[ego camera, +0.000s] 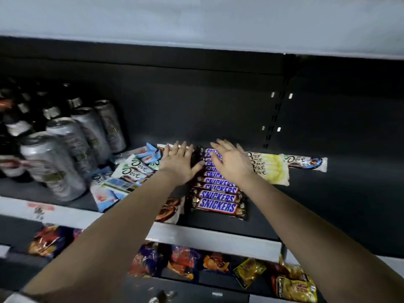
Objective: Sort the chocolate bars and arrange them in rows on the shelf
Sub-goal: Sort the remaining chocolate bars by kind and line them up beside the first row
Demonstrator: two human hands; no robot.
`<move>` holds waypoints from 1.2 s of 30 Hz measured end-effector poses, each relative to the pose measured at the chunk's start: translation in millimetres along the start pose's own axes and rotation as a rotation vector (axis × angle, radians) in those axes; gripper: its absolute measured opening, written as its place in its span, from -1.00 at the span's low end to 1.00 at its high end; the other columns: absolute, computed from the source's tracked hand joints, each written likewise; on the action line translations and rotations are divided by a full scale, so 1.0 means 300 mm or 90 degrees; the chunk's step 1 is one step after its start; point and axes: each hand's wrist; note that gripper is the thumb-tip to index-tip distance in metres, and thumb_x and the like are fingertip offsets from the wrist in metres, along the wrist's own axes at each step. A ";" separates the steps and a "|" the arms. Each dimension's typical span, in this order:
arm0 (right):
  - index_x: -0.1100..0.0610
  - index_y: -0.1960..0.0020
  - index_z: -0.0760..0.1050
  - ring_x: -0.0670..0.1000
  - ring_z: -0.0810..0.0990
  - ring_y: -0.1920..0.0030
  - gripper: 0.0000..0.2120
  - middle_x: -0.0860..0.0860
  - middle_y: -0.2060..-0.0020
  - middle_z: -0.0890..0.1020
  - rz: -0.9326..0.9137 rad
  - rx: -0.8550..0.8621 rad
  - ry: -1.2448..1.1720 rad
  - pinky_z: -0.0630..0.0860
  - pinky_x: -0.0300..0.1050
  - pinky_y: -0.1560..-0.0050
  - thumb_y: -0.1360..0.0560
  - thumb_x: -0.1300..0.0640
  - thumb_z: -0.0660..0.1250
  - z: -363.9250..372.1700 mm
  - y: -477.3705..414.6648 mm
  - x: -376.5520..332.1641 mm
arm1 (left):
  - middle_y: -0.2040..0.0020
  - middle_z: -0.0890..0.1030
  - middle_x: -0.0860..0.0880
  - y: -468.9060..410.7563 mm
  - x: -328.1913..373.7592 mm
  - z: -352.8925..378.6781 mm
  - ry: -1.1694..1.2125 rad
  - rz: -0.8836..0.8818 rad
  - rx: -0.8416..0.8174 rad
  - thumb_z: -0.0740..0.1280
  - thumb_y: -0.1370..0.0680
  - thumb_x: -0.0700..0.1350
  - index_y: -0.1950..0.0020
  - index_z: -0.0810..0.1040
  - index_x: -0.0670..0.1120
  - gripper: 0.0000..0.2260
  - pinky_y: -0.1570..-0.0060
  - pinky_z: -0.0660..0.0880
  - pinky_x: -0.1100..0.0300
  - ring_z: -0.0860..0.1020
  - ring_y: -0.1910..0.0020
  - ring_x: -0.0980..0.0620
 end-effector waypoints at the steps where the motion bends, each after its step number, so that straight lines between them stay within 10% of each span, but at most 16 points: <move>1: 0.00 -0.46 0.22 -0.07 0.10 -0.49 -0.55 -0.04 -0.48 0.22 -0.014 -0.003 -0.005 -0.04 0.00 -0.48 -0.61 -0.09 0.00 0.013 -0.016 -0.039 | -0.56 -0.05 -0.06 0.015 -0.045 0.003 0.008 -0.013 0.000 -0.11 -0.56 0.30 -0.54 -0.07 -0.05 -0.34 -0.47 -0.20 -0.09 -0.12 -0.53 -0.08; 16: 0.01 -0.44 0.26 0.01 0.27 -0.41 -0.55 -0.05 -0.48 0.20 -0.125 -0.086 -0.035 0.06 0.00 -0.47 -0.58 -0.07 0.06 0.195 -0.142 -0.458 | -0.56 0.01 -0.04 0.209 -0.490 0.097 0.034 -0.141 -0.045 -0.07 -0.55 0.31 -0.54 -0.03 0.00 -0.36 -0.45 -0.15 -0.13 -0.08 -0.53 -0.11; 36: 0.05 -0.50 0.09 0.16 0.38 -0.30 -0.44 0.15 -0.34 0.38 -0.084 -0.117 -0.081 0.37 0.06 -0.26 -0.57 -0.01 0.19 0.310 -0.137 -0.561 | -0.55 0.03 0.02 0.234 -0.514 0.177 0.193 -0.152 0.016 0.01 -0.54 0.29 -0.53 -0.04 0.07 -0.37 -0.47 -0.05 -0.13 0.01 -0.51 -0.15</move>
Point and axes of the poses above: each hand's wrist, its own y-axis away from the middle knuckle, its own z-axis out of the palm, x = y × z
